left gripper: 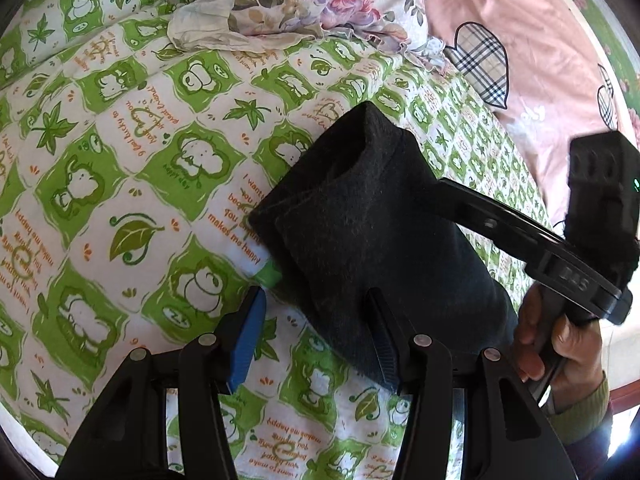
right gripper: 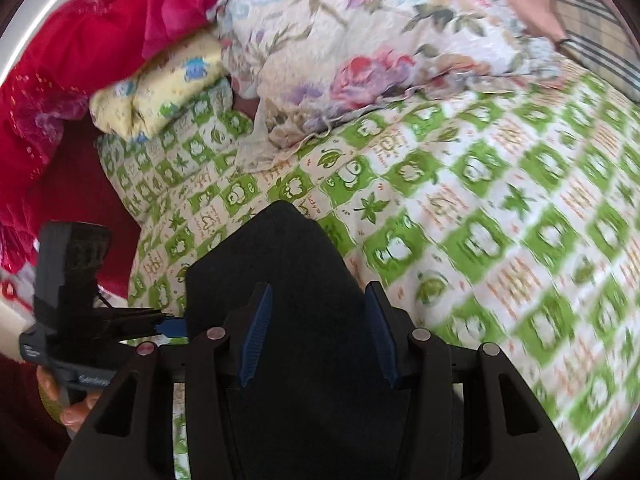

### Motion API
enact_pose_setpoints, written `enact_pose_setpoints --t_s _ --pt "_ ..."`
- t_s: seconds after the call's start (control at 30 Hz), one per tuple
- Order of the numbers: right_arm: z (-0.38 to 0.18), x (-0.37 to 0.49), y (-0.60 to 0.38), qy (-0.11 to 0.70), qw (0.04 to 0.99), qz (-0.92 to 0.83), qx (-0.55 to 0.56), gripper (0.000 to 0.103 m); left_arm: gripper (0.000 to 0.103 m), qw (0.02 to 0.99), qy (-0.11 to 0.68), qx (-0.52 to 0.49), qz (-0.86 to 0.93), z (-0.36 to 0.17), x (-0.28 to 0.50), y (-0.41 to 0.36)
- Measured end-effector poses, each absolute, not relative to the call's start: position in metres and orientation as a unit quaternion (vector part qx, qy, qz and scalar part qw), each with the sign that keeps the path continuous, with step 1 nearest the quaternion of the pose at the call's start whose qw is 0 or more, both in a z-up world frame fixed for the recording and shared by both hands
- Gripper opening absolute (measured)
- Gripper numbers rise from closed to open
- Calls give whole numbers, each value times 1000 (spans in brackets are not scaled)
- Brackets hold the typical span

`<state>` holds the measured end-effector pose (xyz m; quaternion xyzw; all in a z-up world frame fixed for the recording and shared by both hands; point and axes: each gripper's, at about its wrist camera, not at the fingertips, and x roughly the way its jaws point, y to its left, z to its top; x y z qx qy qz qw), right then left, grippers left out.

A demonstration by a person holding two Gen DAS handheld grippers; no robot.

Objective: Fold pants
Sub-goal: 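Grasp the folded pants edge with the left gripper and lift it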

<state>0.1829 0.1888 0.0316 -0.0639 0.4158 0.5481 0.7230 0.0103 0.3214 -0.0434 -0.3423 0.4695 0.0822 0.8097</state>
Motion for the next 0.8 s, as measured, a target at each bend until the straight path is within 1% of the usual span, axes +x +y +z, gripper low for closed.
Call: enact_pose_setpoints --t_s 0.1,0.2,0.23,0.27,0.3,0.33,0.37,0.4,0.43,0.5,0.53,0.8 --pt "25 188 203 423 711 555 -84 50 52 813 465 -340 83 -44 15 322" --pt "21 190 209 421 704 565 -90 49 49 812 459 -352 81 -47 19 323" --pt "21 189 209 420 702 568 -88 45 45 813 457 -351 84 -47 21 324" --pt "21 189 210 418 702 571 -87 41 34 813 457 -349 88 -47 23 324" --pt "22 187 209 415 702 573 -86 36 27 813 457 -350 83 -47 25 323" --pt "23 185 207 411 705 572 -86 31 24 814 456 -351 80 -46 26 322" --pt "24 183 205 408 707 572 -85 28 21 819 452 -348 68 -44 26 321" --pt "26 182 202 405 708 573 -82 22 19 823 450 -340 70 -40 27 318" --pt "29 181 197 402 709 574 -76 18 18 826 448 -335 69 -37 26 315" --pt "35 178 188 394 713 576 -69 14 17 830 445 -331 65 -30 25 311" --pt "40 176 180 389 716 576 -64 8 17 832 443 -329 62 -25 24 309" --pt "71 163 120 347 738 578 -10 6 16 864 409 -292 16 27 15 275"
